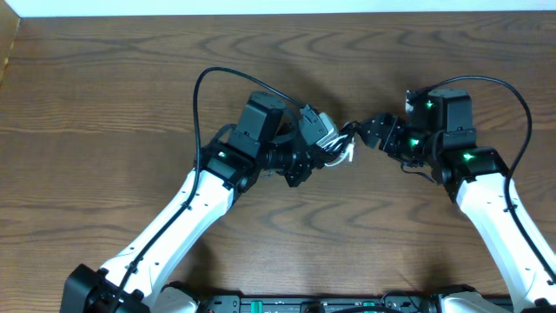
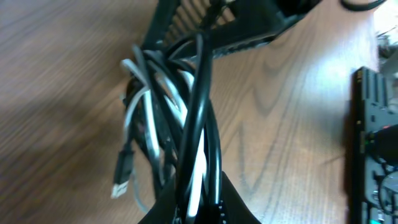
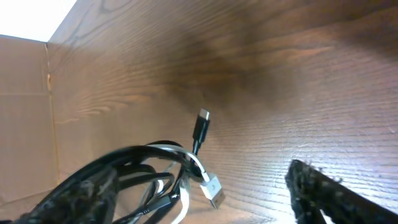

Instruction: Untangle cables

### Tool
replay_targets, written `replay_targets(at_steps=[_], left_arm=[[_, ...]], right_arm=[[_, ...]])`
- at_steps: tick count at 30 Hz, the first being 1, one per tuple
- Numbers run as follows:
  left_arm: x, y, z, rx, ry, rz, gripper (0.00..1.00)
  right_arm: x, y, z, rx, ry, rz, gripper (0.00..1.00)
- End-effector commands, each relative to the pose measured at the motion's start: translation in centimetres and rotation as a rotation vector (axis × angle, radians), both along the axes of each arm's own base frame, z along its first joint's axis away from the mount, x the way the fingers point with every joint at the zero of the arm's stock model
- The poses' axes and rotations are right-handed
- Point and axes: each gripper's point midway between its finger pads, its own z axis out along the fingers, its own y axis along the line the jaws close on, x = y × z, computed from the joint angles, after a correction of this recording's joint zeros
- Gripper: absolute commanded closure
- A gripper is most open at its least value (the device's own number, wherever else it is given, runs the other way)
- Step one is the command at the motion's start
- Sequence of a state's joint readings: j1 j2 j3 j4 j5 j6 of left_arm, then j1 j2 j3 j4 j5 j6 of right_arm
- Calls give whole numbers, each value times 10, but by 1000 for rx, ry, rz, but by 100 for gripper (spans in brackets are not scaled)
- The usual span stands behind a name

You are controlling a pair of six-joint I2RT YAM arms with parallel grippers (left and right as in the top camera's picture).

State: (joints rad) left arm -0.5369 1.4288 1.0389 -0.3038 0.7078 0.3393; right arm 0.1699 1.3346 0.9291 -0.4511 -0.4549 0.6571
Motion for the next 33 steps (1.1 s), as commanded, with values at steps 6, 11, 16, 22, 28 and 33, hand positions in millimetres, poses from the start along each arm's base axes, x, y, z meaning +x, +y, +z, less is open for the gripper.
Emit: replay_targets(at_steps=[6,11,16,22,28,33], left_arm=[[-23,-13,22,-128,67,-108,92],[-33,-22,42,-232,89,-185,92],[-33,-26,53,-277,93,-197,92],[-38,-29,62,-319,102,-231,92],[-38,-29,62,-321,115,-224,92],[-37,-29,62,-320,115,-223,92]], right_arm=[[-1,19,19,26,-66,66,6],[0,19,19,28,-68,63,3],[0,20,20,41,-60,54,1],[2,19,21,35,-73,47,65],[9,8,18,-18,-87,-6,99],[13,-10,10,-88,-74,-73,99]])
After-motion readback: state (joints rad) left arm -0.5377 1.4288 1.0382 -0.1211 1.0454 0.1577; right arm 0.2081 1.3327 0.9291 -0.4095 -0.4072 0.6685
